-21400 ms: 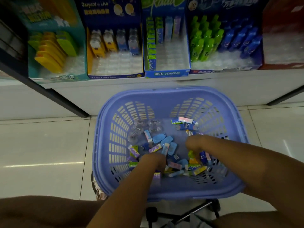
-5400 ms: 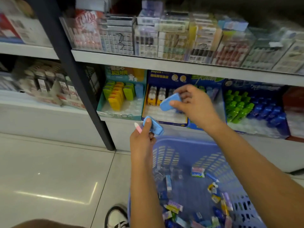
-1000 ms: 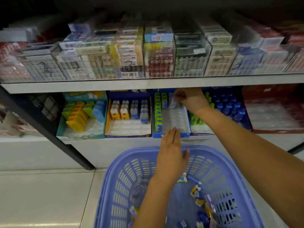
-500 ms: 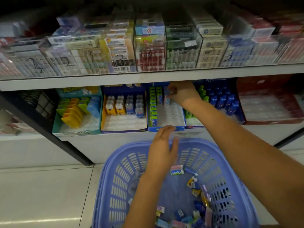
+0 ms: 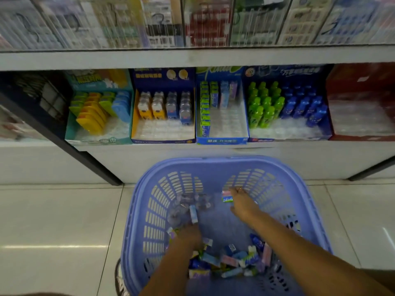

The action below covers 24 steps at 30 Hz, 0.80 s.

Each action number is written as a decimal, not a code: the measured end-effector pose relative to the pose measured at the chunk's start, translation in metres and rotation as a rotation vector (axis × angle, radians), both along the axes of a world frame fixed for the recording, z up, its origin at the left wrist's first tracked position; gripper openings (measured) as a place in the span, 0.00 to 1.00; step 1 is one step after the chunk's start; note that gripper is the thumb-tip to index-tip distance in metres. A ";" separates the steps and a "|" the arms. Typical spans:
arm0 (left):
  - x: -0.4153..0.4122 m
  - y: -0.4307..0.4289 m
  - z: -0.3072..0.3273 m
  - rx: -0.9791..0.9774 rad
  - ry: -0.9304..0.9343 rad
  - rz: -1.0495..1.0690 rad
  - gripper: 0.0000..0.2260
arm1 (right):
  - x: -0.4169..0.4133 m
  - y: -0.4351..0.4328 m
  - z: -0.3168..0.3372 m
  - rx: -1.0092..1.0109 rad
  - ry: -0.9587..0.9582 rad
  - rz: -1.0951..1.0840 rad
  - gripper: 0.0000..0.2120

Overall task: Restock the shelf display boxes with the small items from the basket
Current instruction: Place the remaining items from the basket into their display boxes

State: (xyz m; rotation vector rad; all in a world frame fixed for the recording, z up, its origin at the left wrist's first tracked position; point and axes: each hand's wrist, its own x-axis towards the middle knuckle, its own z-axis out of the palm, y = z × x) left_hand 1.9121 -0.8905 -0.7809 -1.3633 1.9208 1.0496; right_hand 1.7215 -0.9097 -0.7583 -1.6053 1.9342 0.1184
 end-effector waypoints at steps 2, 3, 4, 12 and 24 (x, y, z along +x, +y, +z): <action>0.004 0.002 -0.007 -0.046 0.008 0.065 0.23 | -0.001 -0.004 -0.020 -0.013 0.038 0.070 0.27; 0.005 0.003 -0.009 -0.083 0.006 0.110 0.22 | -0.001 -0.006 -0.027 -0.026 0.069 0.107 0.27; 0.006 0.004 -0.012 -0.119 -0.003 0.157 0.22 | 0.000 -0.008 -0.033 -0.042 0.102 0.133 0.27; 0.016 -0.001 -0.032 -0.183 -0.062 0.397 0.15 | -0.007 0.001 -0.063 -0.074 0.189 0.211 0.35; -0.006 -0.024 -0.044 -0.249 -0.003 0.813 0.16 | -0.016 0.008 -0.082 -0.094 0.046 0.164 0.31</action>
